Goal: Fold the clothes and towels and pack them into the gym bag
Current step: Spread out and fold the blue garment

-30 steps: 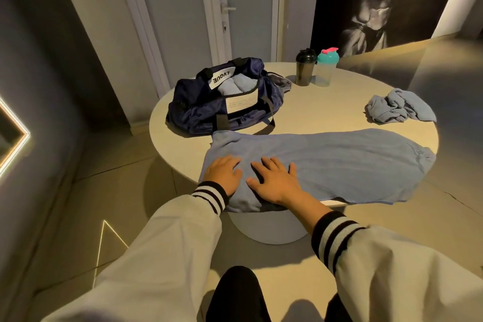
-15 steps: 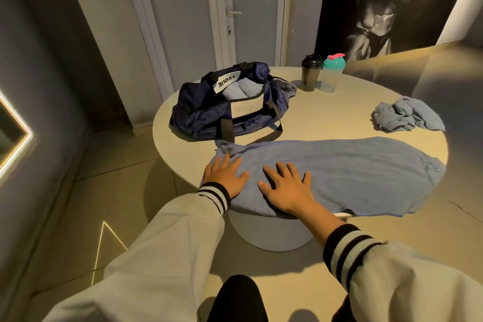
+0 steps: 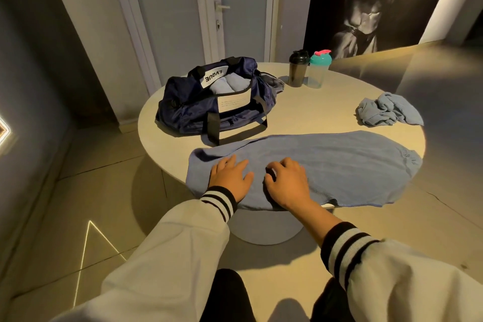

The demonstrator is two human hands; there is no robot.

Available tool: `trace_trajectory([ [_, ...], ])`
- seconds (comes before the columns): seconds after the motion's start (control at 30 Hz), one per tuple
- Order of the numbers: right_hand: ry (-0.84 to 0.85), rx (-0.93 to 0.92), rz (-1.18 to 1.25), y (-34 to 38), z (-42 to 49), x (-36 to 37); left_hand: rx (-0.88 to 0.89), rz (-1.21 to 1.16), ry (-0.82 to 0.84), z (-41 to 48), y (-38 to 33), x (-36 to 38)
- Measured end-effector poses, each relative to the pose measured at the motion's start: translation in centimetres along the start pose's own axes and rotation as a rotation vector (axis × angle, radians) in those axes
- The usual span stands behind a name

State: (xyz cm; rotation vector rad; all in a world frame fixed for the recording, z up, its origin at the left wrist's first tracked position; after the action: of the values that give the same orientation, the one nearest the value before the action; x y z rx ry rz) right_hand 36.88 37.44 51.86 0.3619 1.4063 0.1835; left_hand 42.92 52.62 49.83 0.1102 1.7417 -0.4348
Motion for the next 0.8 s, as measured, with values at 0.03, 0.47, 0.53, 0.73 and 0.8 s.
trace_trajectory([
  [0.03,-0.004,0.016,-0.069,-0.8,-0.2,-0.5,-0.011,0.017,0.016,0.1,-0.2,0.1],
  [0.47,0.083,0.138,0.054,-10.9,-1.9,-4.2,0.167,0.057,0.152,0.7,-10.3,2.2],
  [0.53,0.073,0.240,0.028,-13.5,-3.0,-4.9,0.107,0.101,0.155,1.2,-10.2,2.3],
  [0.73,0.014,0.236,0.169,-18.5,-4.8,-6.0,0.211,0.079,0.054,1.5,-17.5,1.3],
  [0.8,0.006,0.284,0.114,-19.6,-5.1,-6.5,0.373,-0.073,0.120,1.5,-22.0,2.4],
])
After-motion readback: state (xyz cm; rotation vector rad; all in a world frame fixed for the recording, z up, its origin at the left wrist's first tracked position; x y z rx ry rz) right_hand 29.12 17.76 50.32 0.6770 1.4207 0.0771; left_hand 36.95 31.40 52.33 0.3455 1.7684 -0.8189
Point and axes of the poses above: each hand's wrist, its own z-axis towards the middle knuckle, its own x-axis out of the palm, y = z × x, the point moved 8 cm from there along z, towards the middle knuckle, and after that the axes turned 8 degrees about y, right-handed, at the moved point
